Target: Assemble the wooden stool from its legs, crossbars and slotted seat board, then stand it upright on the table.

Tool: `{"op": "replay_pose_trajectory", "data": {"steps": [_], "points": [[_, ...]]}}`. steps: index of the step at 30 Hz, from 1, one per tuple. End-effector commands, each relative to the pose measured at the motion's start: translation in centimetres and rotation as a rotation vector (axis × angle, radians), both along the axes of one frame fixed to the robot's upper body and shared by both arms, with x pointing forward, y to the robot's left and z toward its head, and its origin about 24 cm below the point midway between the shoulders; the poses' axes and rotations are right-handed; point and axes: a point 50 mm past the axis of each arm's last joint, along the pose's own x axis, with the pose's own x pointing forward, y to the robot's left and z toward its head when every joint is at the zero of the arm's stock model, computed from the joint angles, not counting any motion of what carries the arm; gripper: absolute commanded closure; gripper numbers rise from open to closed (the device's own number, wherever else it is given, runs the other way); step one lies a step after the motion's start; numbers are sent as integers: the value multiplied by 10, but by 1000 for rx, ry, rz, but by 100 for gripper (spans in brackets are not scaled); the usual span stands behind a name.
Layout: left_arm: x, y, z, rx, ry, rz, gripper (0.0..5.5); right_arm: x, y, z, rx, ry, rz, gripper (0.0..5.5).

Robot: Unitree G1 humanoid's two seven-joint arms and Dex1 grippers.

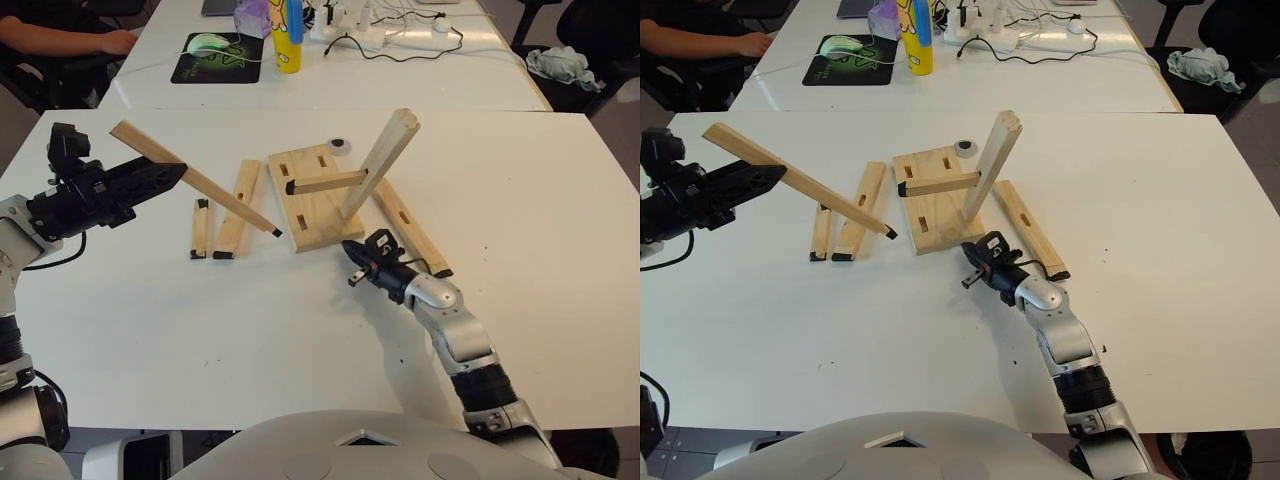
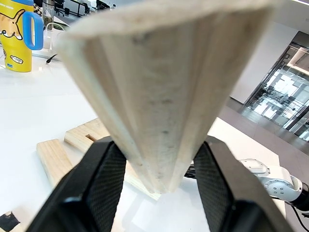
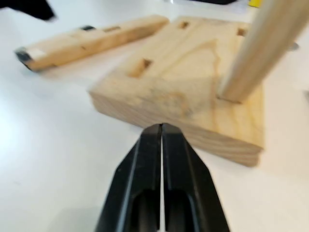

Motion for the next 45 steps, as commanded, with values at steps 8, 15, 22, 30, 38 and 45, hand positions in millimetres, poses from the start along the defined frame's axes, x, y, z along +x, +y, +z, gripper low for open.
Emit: {"op": "replay_pose_trajectory", "data": {"steps": [8, 15, 22, 30, 38, 45], "points": [[9, -11, 1, -10, -11, -29, 343, 38, 33, 0, -76, -12, -205, 550], [11, -16, 0, -13, -17, -32, 343, 38, 38, -27, -270, 227, -179, 550], [2, -13, -1, 4, -36, 15, 343, 16, 16, -29, -431, 463, -160, 550], [-8, -15, -3, 10, -47, 57, 343, 4, -22, -45, -506, 606, -219, 550], [-8, -19, -10, -4, -35, 68, 343, 13, -16, -24, -234, 352, -162, 550], [-8, -18, -11, -12, -38, 67, 343, 4, -49, -17, -157, 319, -218, 550]]}}
